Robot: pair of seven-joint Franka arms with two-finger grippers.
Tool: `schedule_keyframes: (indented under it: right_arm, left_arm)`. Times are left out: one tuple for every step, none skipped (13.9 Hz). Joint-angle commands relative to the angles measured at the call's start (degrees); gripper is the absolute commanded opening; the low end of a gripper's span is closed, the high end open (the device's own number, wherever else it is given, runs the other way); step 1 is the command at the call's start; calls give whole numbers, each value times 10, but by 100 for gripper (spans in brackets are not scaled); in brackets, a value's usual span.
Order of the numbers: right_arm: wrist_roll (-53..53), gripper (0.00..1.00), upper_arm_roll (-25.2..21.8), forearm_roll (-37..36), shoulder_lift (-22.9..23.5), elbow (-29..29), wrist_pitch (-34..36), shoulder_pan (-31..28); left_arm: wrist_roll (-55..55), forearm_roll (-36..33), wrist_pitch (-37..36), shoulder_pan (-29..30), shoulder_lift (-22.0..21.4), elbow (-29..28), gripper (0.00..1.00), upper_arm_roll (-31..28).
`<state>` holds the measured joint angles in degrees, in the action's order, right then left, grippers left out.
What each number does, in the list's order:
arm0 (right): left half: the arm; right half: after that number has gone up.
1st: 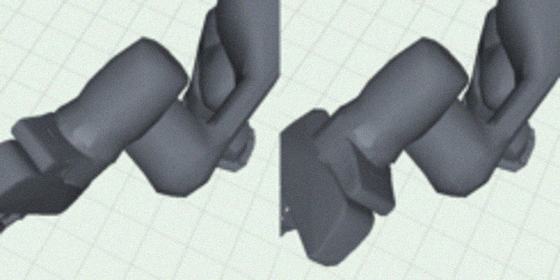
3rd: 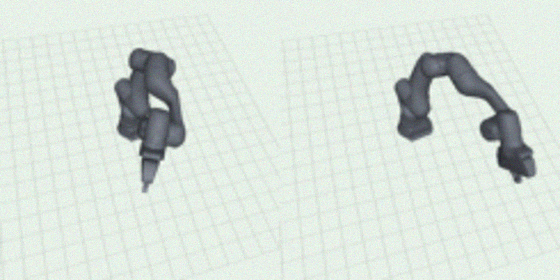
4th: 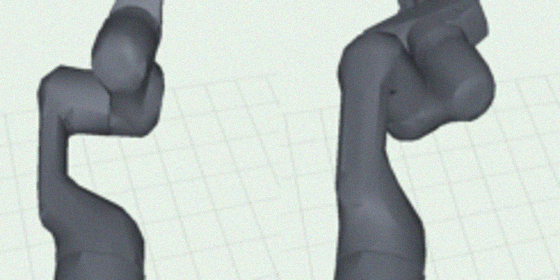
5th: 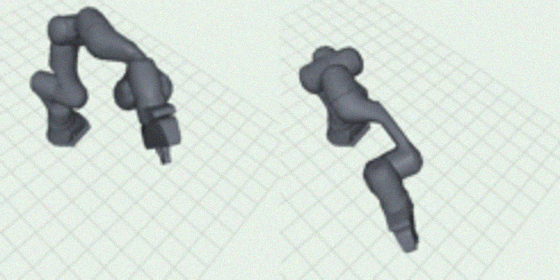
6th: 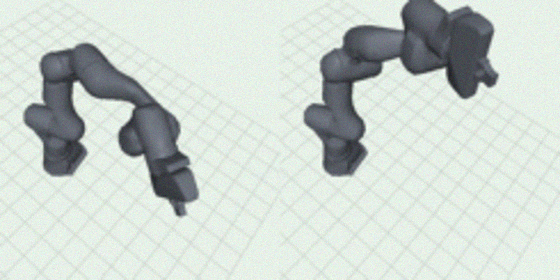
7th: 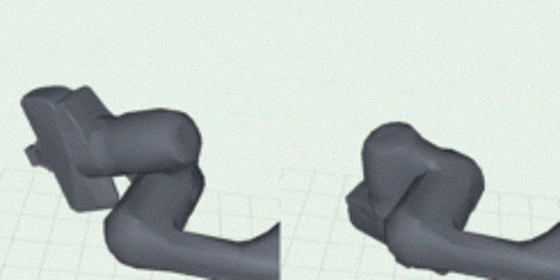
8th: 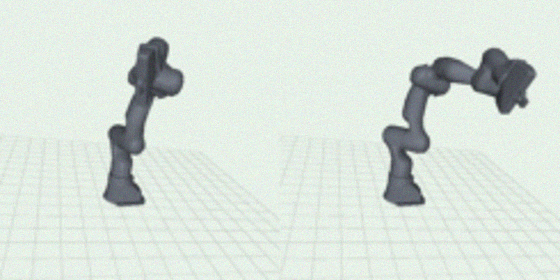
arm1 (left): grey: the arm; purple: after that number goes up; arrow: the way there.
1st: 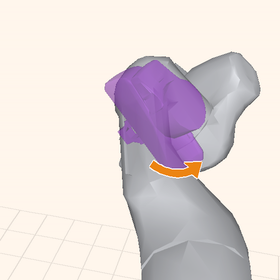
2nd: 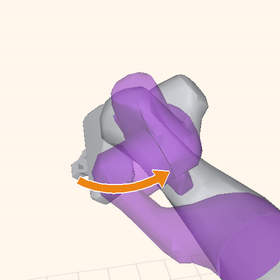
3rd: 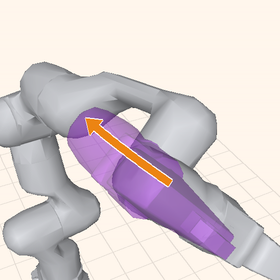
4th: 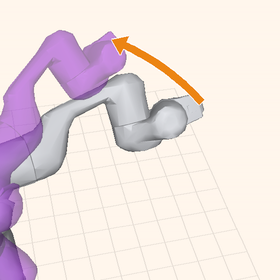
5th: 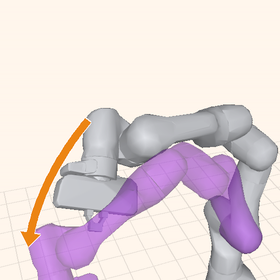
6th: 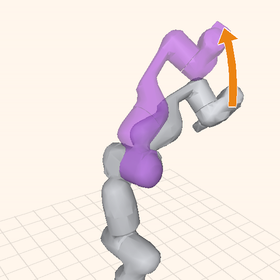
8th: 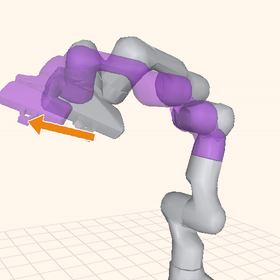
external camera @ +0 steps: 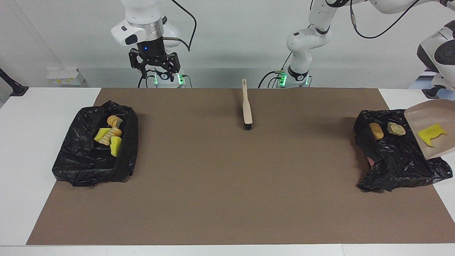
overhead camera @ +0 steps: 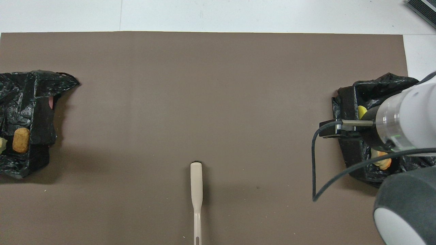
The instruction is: Sweep and dump trash in bin
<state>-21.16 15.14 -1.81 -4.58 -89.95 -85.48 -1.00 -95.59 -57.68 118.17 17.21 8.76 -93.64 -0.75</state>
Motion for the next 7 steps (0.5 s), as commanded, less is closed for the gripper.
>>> schedule_keyframes:
  right_arm:
    - [1,100,6,-17,41,60,22,-9]
    - [1,100,3,-17,41,61,23,-16]
    - [2,100,2,-17,41,62,29,-19]
    - [2,100,2,-16,41,62,33,-20]
    - [2,100,2,-14,41,61,33,-20]
    - [1,100,2,-14,41,61,33,-20]
    - [1,100,2,-12,41,61,30,-20]
  left_arm:
    - [22,-31,-20,-30,-21,-7,0,-5]
    - [48,-61,-28,-39,-23,-8,0,-3]
    - [76,-81,-42,-53,-25,-13,0,-3]
    - [87,-93,-49,-65,-26,-15,0,-2]
    - [89,-99,-51,-67,-30,-26,0,-3]
    - [95,-116,-50,-67,-39,-36,0,-2]
    - [124,-132,-55,-74,-44,-43,0,-1]
